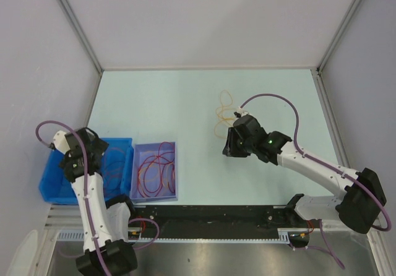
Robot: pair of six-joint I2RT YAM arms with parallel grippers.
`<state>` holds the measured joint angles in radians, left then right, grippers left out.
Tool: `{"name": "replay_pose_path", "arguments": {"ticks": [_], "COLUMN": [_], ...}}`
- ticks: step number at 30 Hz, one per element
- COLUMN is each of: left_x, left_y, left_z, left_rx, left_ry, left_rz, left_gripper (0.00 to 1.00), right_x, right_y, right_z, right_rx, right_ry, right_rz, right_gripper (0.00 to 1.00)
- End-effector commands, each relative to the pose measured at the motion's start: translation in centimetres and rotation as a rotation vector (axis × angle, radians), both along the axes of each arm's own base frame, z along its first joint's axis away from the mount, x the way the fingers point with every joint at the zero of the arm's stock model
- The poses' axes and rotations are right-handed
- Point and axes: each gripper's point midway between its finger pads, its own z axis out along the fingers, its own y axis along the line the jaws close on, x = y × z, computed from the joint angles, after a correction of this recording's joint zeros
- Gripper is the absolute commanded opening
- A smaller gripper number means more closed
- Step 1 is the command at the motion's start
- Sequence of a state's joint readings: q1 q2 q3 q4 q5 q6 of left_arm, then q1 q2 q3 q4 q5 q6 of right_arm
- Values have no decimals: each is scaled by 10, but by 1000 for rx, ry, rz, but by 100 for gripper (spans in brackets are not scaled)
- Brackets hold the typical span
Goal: Untangle the cables
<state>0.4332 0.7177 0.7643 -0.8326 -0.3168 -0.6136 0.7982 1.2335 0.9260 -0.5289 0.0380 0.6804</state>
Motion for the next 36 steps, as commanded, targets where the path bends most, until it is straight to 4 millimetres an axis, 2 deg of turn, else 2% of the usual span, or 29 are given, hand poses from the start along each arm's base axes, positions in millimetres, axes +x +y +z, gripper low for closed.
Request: {"name": "replay_pose_path", "arguments": {"ticks": [1,10,16,26,28,36], "left_x": [-3,0,9,27,31,55], "left_y": [7,9,12,5,-2,-29], "left_z": [-4,-21,-31,-48,-56,-63], "left_rx": [-8,-64,-104,-148,-182,-161], "left_ry": [-9,2,-9,-69,-74,-54], "left_rz": [75,111,93,46,19,-105], "left_gripper": [100,100,100,93,91,90], "right_x": [7,7,8,11,13,15], "right_y": [5,4,4,0,0,0], "right_z": [19,14,11,9,7,8], "right_rx": [32,18,7,-4,-8,1], "right_ry": [-47,-37,-32,-34,-33,-33], "right_rz": [-10,-8,-5,-7,-10,-12], "right_gripper": [34,34,34,34,34,34]}}
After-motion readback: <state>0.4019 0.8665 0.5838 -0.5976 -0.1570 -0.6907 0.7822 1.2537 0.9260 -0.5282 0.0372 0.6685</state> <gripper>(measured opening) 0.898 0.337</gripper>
